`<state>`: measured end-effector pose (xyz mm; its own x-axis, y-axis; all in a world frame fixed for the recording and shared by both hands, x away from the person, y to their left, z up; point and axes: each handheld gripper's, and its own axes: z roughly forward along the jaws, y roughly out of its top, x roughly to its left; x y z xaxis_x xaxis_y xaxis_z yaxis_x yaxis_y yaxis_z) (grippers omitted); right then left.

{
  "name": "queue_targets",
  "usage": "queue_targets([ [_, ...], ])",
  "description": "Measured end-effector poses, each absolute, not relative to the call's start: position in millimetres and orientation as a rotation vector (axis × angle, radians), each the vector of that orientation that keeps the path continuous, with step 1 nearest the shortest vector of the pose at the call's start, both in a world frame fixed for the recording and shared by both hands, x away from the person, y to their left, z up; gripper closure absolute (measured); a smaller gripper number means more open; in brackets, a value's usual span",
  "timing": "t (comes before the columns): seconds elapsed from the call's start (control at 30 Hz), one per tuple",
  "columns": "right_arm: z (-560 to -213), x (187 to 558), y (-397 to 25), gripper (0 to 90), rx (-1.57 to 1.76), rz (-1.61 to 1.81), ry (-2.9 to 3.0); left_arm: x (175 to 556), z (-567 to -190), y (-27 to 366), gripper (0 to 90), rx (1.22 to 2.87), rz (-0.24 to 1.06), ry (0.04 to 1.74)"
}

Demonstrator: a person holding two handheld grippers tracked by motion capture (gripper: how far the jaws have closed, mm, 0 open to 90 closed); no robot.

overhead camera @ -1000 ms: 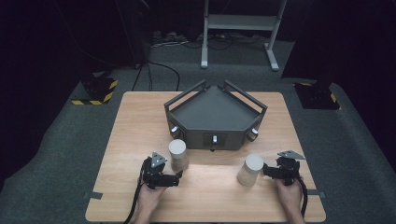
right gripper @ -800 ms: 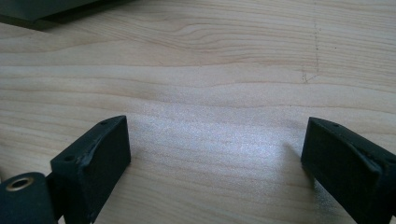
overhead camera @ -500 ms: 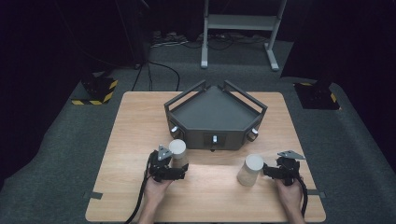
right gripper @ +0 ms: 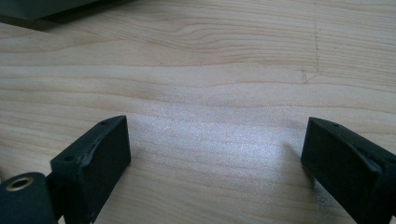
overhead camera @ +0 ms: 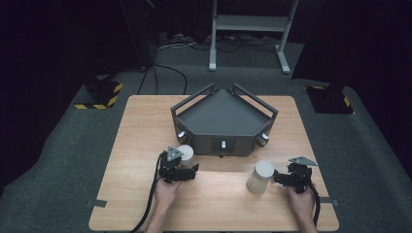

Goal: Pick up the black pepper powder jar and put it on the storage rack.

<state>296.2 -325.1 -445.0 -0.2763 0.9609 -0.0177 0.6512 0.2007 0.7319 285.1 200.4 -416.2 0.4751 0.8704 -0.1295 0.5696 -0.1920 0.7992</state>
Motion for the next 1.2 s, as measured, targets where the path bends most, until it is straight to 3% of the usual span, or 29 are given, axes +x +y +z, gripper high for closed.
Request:
queue_targets([
  [0.83, -444.9, 296.2, -325.1, 7.9, 1.495, 0.856, 2.004, 284.7, -419.7, 194.7, 31.2, 1.862, 0.511, 1.197],
  [1.2, -445.0, 296.3, -325.2, 7.9, 1.493, 0.855, 2.005, 280.8, -419.1, 189.8, 32.9, 1.870, 0.552, 1.188],
])
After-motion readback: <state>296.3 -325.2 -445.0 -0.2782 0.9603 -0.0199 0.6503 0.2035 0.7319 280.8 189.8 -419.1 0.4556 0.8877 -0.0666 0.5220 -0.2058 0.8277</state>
